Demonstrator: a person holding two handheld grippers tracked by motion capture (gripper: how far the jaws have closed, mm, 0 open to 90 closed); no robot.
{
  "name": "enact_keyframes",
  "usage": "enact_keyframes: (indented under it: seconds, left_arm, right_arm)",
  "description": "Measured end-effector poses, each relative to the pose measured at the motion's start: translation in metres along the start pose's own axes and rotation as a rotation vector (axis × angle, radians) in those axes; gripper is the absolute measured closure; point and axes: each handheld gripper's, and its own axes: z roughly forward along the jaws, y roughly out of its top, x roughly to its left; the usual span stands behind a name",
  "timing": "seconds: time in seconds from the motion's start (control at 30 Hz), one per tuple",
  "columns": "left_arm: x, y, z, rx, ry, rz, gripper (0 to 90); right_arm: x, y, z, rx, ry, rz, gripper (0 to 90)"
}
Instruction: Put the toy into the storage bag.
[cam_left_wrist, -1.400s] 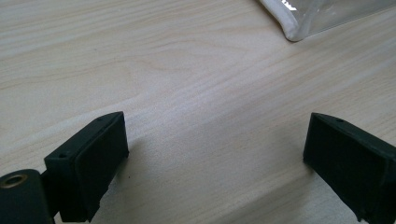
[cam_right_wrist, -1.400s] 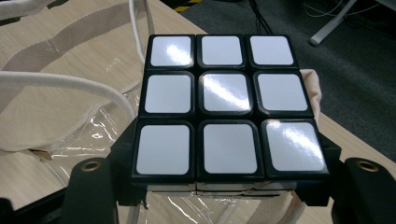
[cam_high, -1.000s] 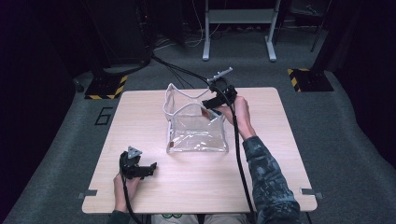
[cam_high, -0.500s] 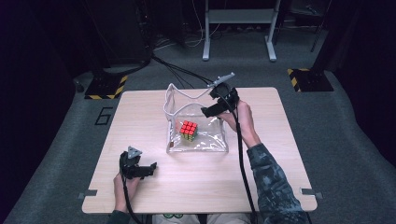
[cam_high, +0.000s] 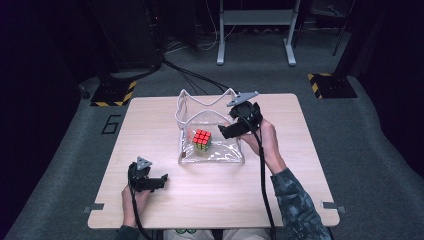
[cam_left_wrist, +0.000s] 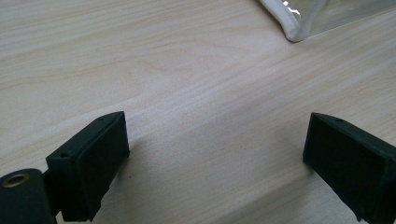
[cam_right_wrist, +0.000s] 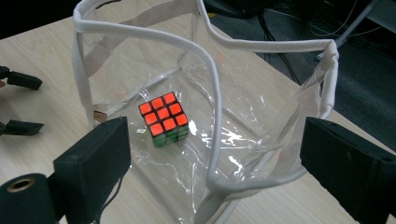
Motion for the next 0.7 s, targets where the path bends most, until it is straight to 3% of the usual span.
enact_keyframes:
  seconds: [0.3, 0.7]
  left_arm:
    - [0.000, 0.000, 0.000, 0.003, 0.000, 0.001, 6.5]
    - [0.000, 0.000, 0.000, 0.003, 0.000, 0.001, 6.5]
  right_arm:
    - [0.011, -0.023, -0.012, -0.005, -0.023, -0.038, 7.9]
    - [0.020, -0.056, -0.013, -0.004, -0.021, -0.029, 8.0]
